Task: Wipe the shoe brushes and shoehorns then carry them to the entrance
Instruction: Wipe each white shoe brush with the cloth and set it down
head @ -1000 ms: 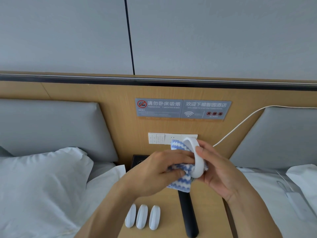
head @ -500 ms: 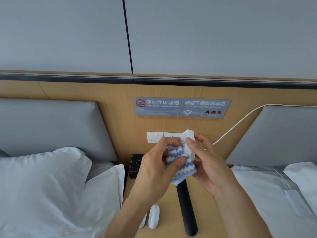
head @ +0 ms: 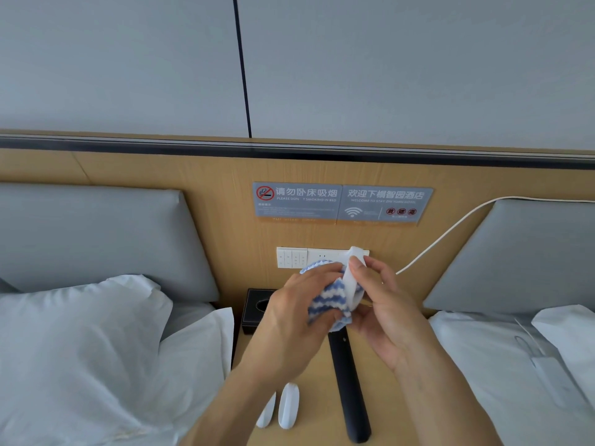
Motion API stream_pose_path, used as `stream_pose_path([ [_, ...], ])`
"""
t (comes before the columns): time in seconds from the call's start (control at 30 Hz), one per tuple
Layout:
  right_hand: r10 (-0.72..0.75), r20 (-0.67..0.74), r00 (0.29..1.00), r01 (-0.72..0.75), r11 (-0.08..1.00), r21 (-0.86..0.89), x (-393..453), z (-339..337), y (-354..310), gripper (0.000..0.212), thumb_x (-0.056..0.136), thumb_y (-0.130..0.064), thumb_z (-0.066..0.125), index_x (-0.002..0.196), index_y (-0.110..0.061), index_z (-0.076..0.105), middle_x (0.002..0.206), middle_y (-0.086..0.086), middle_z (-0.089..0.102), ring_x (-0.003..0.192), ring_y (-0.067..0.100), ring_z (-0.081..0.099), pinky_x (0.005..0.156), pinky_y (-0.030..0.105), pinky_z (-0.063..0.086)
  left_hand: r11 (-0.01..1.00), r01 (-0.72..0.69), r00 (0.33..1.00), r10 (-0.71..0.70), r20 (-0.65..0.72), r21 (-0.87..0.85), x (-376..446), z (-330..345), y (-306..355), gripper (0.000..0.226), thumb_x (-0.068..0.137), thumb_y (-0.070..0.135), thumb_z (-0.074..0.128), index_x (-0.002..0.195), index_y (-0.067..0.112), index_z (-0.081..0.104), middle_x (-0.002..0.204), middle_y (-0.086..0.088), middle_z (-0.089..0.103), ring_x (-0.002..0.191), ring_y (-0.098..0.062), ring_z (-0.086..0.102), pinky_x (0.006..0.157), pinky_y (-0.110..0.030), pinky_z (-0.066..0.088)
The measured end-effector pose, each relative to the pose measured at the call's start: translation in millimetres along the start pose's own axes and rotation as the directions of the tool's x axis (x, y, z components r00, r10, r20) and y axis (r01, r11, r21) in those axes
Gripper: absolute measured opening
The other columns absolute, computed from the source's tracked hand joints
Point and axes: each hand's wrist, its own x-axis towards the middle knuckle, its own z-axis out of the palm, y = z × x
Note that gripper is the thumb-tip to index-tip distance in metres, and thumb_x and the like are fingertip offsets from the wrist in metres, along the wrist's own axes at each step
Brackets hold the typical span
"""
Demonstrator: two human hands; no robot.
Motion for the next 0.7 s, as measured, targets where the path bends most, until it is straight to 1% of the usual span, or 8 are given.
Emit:
stream_pose_path([
  [0.1,0.012,-0.014,1.0,-0.012,1.0,0.011,0,-1,2,0.075,0.062,-0.046,0.085,0.128,-0.023,0.056,0.102,0.014,0.077,0.088,0.028,0.076,0.068,0.039,0.058,0.999,-0.02,0.998,0.019,0.063,0.025,1,-2,1,0.054,0.087,0.005,0.063,0.137,0.024,0.055,0.136,0.019,0.055,0.13,0.0,0.045,0.105,-0.02,0.041],
  [0.17,0.016,-0.015,1.0,-0.016,1.0,0.011,-2,-1,2,0.076,0.062,-0.047,0.084,0.128,-0.024,0.055,0.102,0.013,0.077,0.086,0.027,0.076,0.062,0.035,0.058,0.999,-0.042,0.997,0.04,0.07,0.028,-1,0,2,0.052,0.089,0.013,0.064,0.138,0.024,0.054,0.139,0.02,0.052,0.133,0.0,0.042,0.106,-0.015,0.037],
  [0.23,0.016,-0.011,1.0,-0.016,1.0,0.002,-3,-1,2,0.076,0.061,-0.047,0.084,0.128,-0.026,0.055,0.102,0.013,0.077,0.085,0.026,0.076,0.058,0.033,0.057,0.999,-0.047,0.998,0.046,0.038,0.024,-2,2,4,0.047,0.089,0.022,0.068,0.134,0.026,0.057,0.137,0.022,0.052,0.13,0.001,0.044,0.104,-0.012,0.038],
  [0.33,0.01,0.022,1.0,-0.01,1.0,-0.004,-4,0,5,0.072,0.066,-0.045,0.082,0.129,-0.024,0.056,0.106,0.014,0.076,0.093,0.028,0.075,0.069,0.037,0.058,1.0,-0.025,0.999,0.025,-0.045,0.003,-2,4,3,0.036,0.089,0.016,0.071,0.123,0.022,0.065,0.127,0.018,0.06,0.121,-0.004,0.054,0.099,-0.021,0.046],
  [0.4,0.006,0.073,0.997,-0.009,0.999,0.041,-5,-3,6,0.056,0.079,-0.036,0.077,0.131,-0.023,0.058,0.111,0.017,0.073,0.094,0.029,0.074,0.072,0.039,0.058,1.0,-0.009,0.999,0.008,-0.054,-0.027,0,1,3,0.033,0.089,0.015,0.07,0.121,0.021,0.066,0.122,0.016,0.062,0.116,-0.007,0.058,0.095,-0.025,0.05],
  [0.47,0.006,0.142,0.99,-0.019,0.996,0.091,-5,-6,5,0.045,0.087,-0.021,0.072,0.131,-0.024,0.061,0.114,0.019,0.072,0.093,0.029,0.072,0.071,0.038,0.059,0.997,-0.003,0.999,0.0,-0.044,-0.071,2,-5,2,0.033,0.089,0.015,0.068,0.121,0.022,0.065,0.12,0.018,0.063,0.112,-0.008,0.06,0.092,-0.023,0.051],
  [0.57,-0.015,0.188,0.982,0.0,0.997,0.08,-6,-11,8,0.051,0.087,-0.001,0.061,0.13,-0.027,0.062,0.116,0.022,0.071,0.094,0.03,0.072,0.073,0.037,0.059,0.995,-0.002,0.999,-0.002,-0.037,-0.103,2,-11,1,0.032,0.088,0.015,0.066,0.119,0.022,0.065,0.118,0.019,0.064,0.11,-0.007,0.062,0.089,-0.019,0.051],
  [0.7,-0.051,0.152,0.987,0.051,0.999,0.006,-8,-10,11,0.051,0.094,0.005,0.057,0.131,-0.031,0.06,0.112,0.023,0.072,0.097,0.032,0.074,0.074,0.036,0.06,0.989,0.026,0.999,-0.031,-0.031,-0.143,-1,-12,-1,0.032,0.088,0.013,0.066,0.118,0.024,0.066,0.113,0.019,0.066,0.103,-0.005,0.065,0.081,-0.012,0.049],
])
